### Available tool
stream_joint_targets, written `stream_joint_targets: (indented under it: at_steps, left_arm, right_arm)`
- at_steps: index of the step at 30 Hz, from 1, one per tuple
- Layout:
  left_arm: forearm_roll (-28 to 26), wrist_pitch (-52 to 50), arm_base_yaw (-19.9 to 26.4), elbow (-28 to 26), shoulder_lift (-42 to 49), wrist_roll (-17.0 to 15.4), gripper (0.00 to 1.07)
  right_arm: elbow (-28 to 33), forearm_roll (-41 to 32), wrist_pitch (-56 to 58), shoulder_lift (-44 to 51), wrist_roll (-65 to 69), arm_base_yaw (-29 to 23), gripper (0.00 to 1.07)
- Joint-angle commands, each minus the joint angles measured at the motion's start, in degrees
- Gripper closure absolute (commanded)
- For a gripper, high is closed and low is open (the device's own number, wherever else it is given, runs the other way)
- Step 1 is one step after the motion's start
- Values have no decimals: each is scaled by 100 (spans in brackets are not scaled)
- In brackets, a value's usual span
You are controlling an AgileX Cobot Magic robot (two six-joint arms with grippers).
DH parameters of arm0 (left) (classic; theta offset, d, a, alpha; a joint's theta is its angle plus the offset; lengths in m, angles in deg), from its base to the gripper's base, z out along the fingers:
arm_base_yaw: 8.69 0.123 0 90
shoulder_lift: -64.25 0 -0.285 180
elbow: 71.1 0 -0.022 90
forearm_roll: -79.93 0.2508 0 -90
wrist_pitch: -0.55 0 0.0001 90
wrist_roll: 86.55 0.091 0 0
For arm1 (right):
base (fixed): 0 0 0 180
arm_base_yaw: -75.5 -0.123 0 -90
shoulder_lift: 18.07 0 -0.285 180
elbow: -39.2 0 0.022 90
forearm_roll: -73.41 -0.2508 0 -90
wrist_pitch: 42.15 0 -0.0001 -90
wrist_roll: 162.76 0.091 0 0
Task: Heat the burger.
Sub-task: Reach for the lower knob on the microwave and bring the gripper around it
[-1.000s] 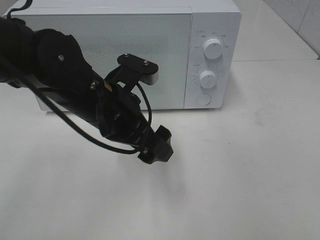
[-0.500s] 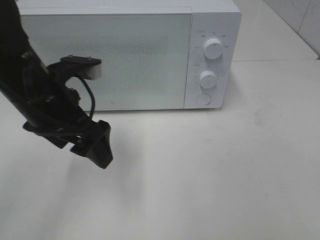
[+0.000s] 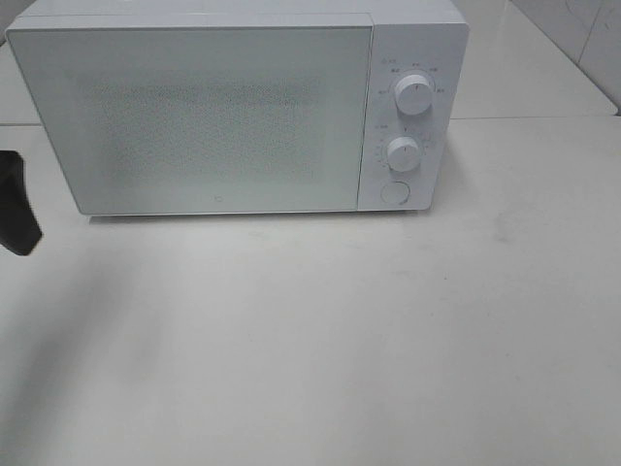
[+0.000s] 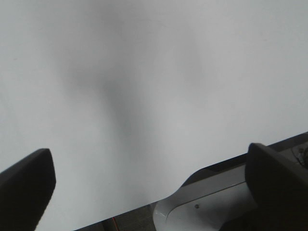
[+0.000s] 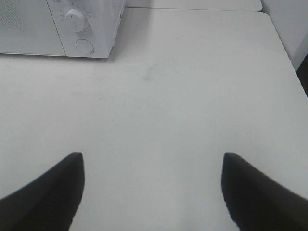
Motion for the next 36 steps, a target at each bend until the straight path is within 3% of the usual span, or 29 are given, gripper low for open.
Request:
stream_joint_targets:
  at_steps: [1, 6, 10, 16, 20, 26, 28, 36]
  left_arm:
    - [223, 166, 269, 11, 281, -166, 6]
    - [275, 241, 871, 11, 900, -309, 6]
    - [281, 218, 997, 115, 1220, -309, 6]
    - [435, 155, 1014, 854, 1902, -361, 6]
    - [659, 138, 1014, 1387, 2395, -613, 6]
    - [728, 97, 1014, 1782, 2819, -636, 6]
    - [728, -86, 1014, 2183, 3283, -636, 6]
    - [808, -487, 1014, 2951, 4171, -636, 6]
  right_arm:
    - [11, -6, -11, 143, -46, 40, 31]
    - [11, -6, -11, 143, -46, 40, 31]
    - [11, -6, -11, 143, -46, 40, 31]
    - [11, -6, -11, 143, -46, 40, 31]
    - [11, -6, -11, 143, -46, 40, 31]
    - [11, -6, -11, 143, -46, 40, 32]
    - [11, -6, -11, 143, -46, 40, 32]
    - [11, -6, -11, 143, -46, 40, 32]
